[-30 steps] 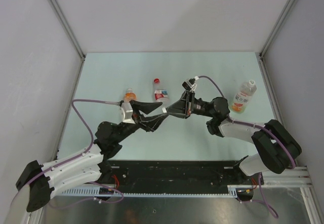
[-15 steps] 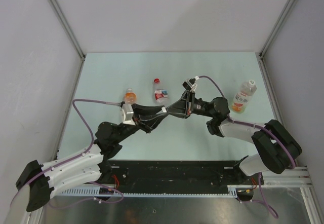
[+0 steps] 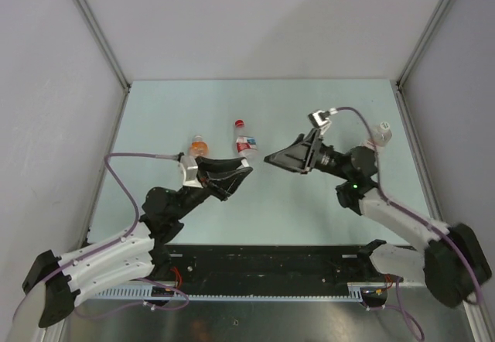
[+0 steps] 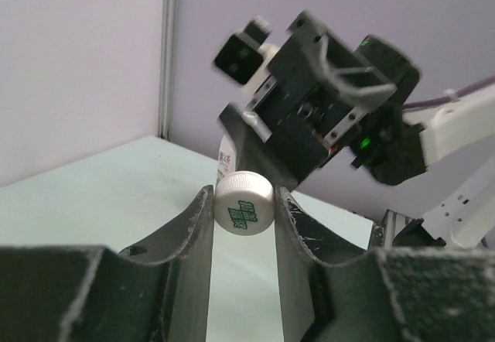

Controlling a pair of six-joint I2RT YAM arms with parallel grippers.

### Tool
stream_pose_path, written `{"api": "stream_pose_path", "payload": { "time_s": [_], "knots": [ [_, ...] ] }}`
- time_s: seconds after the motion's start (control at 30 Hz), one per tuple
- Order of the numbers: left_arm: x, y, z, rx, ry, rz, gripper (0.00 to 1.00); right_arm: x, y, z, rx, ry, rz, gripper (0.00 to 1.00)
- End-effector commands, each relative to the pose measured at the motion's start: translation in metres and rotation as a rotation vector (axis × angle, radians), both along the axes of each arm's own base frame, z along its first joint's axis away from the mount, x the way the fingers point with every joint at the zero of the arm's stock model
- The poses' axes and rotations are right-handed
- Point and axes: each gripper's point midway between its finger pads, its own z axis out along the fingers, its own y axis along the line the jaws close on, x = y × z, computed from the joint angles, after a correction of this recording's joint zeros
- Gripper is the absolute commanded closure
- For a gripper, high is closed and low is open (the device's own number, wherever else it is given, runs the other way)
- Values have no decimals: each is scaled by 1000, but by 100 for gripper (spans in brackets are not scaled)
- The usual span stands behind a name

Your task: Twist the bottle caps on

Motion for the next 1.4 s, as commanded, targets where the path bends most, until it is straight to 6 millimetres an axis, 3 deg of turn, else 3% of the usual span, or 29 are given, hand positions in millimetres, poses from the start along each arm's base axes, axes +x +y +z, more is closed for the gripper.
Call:
{"api": "stream_pose_path", "payload": {
  "time_s": [0.0, 0.07, 0.13, 0.23, 0.33, 0.7, 0.8, 1.03, 1.17, 1.37],
  "knots": [
    [16, 4, -3, 19, 123, 71, 100, 45, -39, -21, -197, -25, -391, 9],
    [31, 4, -20, 74, 231, 128, 100, 62, -76, -32, -309, -26, -636, 3],
    [46, 3, -41, 138, 347, 193, 100, 68, -121, -36, -393, -40, -873, 1],
    [63, -2, -78, 260, 518, 262, 100, 57, -180, -33, -459, -75, -1142, 1],
    [72, -18, -112, 365, 658, 269, 100, 44, -209, -33, -491, -99, -1258, 1],
    [65, -119, -208, 711, 891, 151, 100, 50, -226, -76, -776, -73, -1281, 1],
    [64, -144, -220, 761, 896, 141, 97, 48, -238, -79, -815, -75, -1330, 1],
    [65, -175, -252, 868, 905, 175, 89, 38, -258, -77, -826, -69, -1411, 1],
    [66, -184, -267, 932, 902, 208, 86, 37, -262, -78, -834, -62, -1429, 1],
    [64, -192, -280, 976, 899, 214, 72, 38, -263, -81, -848, -54, -1430, 1]
  ]
}}
